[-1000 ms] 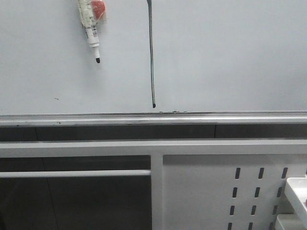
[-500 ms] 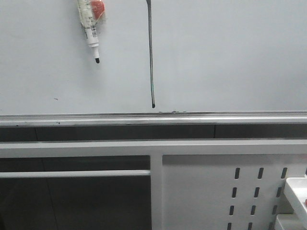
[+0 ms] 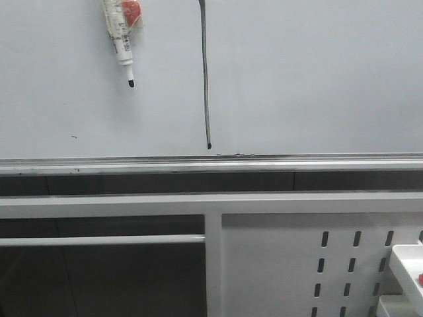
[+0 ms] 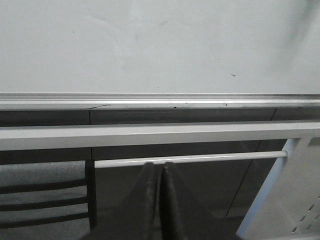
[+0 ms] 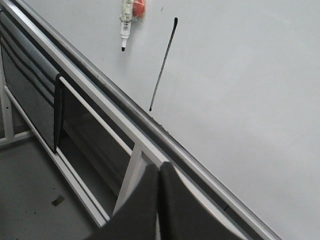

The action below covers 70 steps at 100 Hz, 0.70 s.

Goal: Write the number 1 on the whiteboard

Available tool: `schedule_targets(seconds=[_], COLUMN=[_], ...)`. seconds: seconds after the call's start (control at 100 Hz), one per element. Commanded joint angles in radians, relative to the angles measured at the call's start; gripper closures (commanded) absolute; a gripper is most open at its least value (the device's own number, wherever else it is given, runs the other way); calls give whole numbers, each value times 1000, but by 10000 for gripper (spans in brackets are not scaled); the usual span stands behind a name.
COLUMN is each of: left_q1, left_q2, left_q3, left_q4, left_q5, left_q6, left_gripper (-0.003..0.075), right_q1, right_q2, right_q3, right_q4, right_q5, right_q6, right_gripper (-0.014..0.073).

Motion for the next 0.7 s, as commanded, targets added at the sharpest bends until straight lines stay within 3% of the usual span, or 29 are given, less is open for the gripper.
schedule_targets(seconds=[0.0,0.51,0.69], left_q1=[4,4,4], left_q2=[-21,-21,-21], left_q3=[35,35,35], left_q4=[-3,-3,-3], left_q5=[-45,-45,-45], left_q6=[-12,-12,-12], left_gripper=[740,740,740], right_q1=[-6,-6,-88], right_q2=[8,8,8], right_q3=[-25,14,96], right_q4=[-30,-30,-30], right_q5=[-71,-68,-91], right_q6=[0,0,0], right_gripper=[643,643,643])
